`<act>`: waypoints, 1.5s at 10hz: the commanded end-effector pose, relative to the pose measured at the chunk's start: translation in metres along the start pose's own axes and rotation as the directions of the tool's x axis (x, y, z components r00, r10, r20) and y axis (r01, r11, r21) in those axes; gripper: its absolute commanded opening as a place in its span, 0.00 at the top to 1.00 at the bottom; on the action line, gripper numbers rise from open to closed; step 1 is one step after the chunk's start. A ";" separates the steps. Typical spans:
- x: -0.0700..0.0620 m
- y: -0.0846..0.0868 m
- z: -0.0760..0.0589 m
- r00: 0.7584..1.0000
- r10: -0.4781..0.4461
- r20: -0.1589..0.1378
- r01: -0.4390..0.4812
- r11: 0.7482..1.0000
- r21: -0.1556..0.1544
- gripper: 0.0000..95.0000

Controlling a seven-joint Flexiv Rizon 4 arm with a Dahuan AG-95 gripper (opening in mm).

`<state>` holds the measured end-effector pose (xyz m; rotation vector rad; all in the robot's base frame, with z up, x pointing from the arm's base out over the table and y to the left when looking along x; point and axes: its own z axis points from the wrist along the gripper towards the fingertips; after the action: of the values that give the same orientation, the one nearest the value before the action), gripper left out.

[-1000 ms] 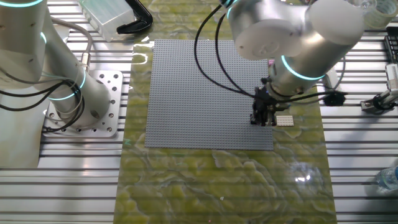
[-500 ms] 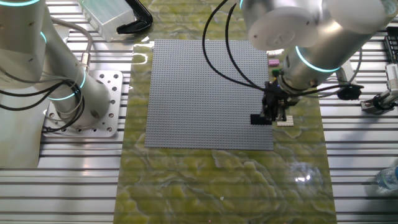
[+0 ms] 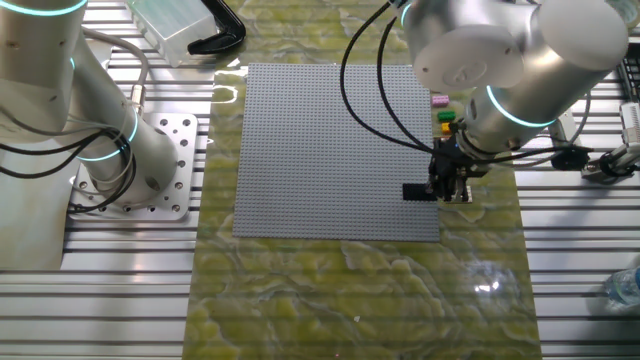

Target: Build with small Lego blocks

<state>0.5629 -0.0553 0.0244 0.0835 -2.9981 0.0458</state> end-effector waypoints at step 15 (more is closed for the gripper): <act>-0.013 -0.010 -0.025 1.000 0.011 -0.025 -0.011 1.000 -0.014 1.00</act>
<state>0.5819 -0.0679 0.0568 0.0637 -2.9742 0.0177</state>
